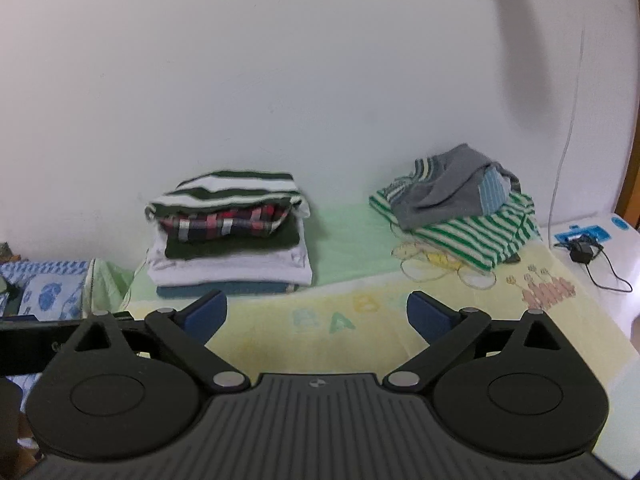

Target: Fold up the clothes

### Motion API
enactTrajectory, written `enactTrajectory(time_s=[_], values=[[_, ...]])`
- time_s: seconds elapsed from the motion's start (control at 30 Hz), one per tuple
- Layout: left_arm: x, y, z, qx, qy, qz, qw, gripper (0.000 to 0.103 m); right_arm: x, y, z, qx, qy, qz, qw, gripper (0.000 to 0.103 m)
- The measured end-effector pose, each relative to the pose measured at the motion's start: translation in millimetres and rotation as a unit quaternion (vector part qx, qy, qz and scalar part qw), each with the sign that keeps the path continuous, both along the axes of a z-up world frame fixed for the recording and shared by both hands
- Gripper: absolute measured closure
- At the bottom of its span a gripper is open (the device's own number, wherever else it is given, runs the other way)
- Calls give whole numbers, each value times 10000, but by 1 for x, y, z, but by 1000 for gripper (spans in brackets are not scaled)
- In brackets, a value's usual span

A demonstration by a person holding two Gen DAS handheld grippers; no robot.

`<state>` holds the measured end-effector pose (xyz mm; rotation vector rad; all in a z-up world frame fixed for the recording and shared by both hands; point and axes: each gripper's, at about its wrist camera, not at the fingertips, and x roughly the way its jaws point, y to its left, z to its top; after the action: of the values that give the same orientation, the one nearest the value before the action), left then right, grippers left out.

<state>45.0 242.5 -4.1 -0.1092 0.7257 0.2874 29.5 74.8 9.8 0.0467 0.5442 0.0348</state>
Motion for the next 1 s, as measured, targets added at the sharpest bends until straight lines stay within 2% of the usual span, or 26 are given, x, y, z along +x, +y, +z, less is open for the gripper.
enactTrajectory(time_s=[0.23,0.5,0.67,0.83,1.0], values=[[-31,-10,-6,-12,106,128,9999,0,-7,-5,-6,110,238,57,9996,7],[-49,-24,-4,128,186,365,9991,0,-12,-13,-8,160,408,465,9980,7],[-64,-45,-3,283,269,547,9977,0,-23,-31,-12,57,388,687,9969,6],[-80,-62,-4,-16,309,688,9972,0,-32,-56,-20,242,553,917,9940,6],[-93,-85,-5,185,299,884,9955,0,-40,-73,-26,194,549,1105,9922,6]])
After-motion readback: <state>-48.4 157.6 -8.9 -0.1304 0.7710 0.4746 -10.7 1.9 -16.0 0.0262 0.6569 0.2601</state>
